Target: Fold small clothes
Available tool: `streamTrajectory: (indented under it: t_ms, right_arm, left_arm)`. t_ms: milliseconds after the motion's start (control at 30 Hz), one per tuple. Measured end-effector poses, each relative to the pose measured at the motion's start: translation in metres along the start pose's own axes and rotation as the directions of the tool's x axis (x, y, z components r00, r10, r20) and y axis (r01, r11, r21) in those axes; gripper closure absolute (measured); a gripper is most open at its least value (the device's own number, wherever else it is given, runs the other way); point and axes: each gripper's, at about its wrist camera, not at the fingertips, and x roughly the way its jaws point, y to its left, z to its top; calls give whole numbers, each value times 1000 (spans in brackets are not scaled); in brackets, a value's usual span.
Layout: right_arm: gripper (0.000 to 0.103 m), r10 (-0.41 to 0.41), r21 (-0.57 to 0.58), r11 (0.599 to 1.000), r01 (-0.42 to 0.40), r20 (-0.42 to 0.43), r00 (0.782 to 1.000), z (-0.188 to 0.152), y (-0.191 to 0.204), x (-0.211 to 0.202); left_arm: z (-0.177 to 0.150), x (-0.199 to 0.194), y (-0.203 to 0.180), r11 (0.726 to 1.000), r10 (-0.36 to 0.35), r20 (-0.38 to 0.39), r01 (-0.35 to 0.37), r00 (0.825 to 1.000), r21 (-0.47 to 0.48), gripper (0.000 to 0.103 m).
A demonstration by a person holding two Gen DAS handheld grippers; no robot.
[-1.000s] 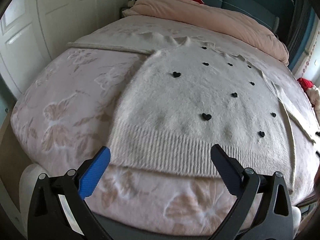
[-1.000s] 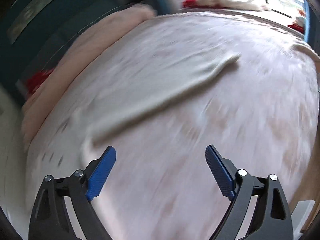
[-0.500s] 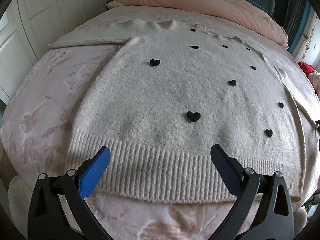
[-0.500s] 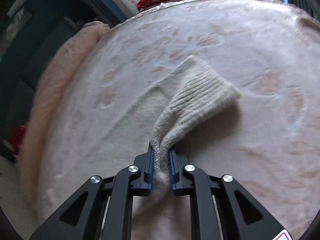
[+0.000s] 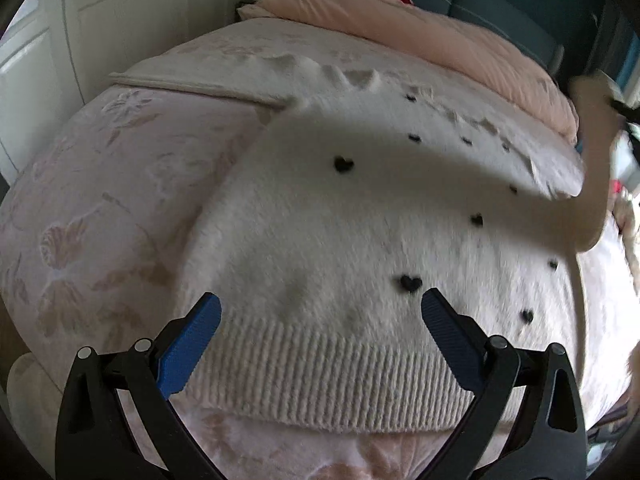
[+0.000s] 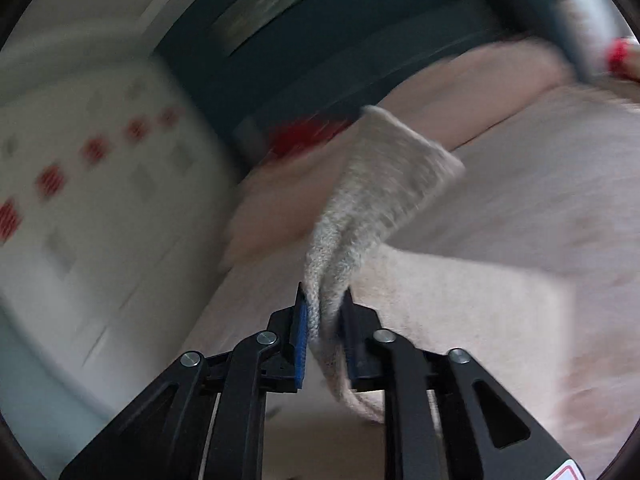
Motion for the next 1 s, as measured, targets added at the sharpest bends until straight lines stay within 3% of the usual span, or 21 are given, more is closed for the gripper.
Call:
streamTrajectory:
  t_ms: [100,200,267,400,467,500,567,600,667,700,733,767,800,833,933,1000]
  right_arm:
    - [78,36,-55,997,-47,-184,982,-50,41,67]
    - [71,25,-31,999,-34,-232,972,-90,40,75]
    - [55,-8,33,999,15,-219,976,-109,16,56]
    - [53,-119,180,971,160,-216,969,-136,-54,16]
    - [52,-164,265,939,221,-224,961,-145,-87,-1]
    - [52,-166,303,925,229,-219,961,-149,-99,-7]
    - [52,-158,369,902,225,-204,966,-145,-126,-10]
    - [52,-152,391,894,220,-197,968,-144,-132,-9]
    - [52,-130,458,866,200,-180,975,-146,-147,-5]
    - [52,-127,484,853,194,-168,978,-145,-153,-2]
    - [53,-129,499,846,189,-152,980,-143,-156,2]
    - [75,-138,502,845,187,-134,981,-137,-157,8]
    - [95,-150,491,850,192,-124,981,-131,-155,10]
    - [95,-159,477,858,194,-112,981,-123,-151,11]
    - [95,-148,413,901,131,9,989,-105,-128,-3]
    - [96,-172,357,920,160,2,985,-107,-122,-3]
  left_arm:
    - [19,2,6,998,-44,2,44,999,-39,5]
    - [51,10,5,991,-114,14,115,993,-63,5]
    - [78,26,-2,982,-174,19,175,985,-71,5]
    - [131,84,-26,947,-296,-17,292,955,-133,5]
    - [151,125,-39,940,-300,-51,286,953,-187,5]
    - [159,148,-47,921,-336,-76,311,939,-234,5]
    - [164,174,-56,905,-349,-106,306,931,-295,6]
    - [165,185,-60,899,-349,-113,298,930,-320,9]
    - [167,197,-68,911,-302,-101,256,948,-325,34]
    - [171,199,-73,919,-290,-89,252,953,-305,64]
    - [176,201,-77,919,-311,-90,275,946,-284,97]
    - [182,199,-81,913,-339,-80,307,938,-270,95]
    - [192,190,-80,914,-338,-35,319,940,-252,95]
    - [199,180,-81,917,-338,6,331,941,-224,96]
    - [218,147,-78,913,-370,124,385,921,-134,96]
    - [220,145,-71,926,-346,144,362,927,-107,95]
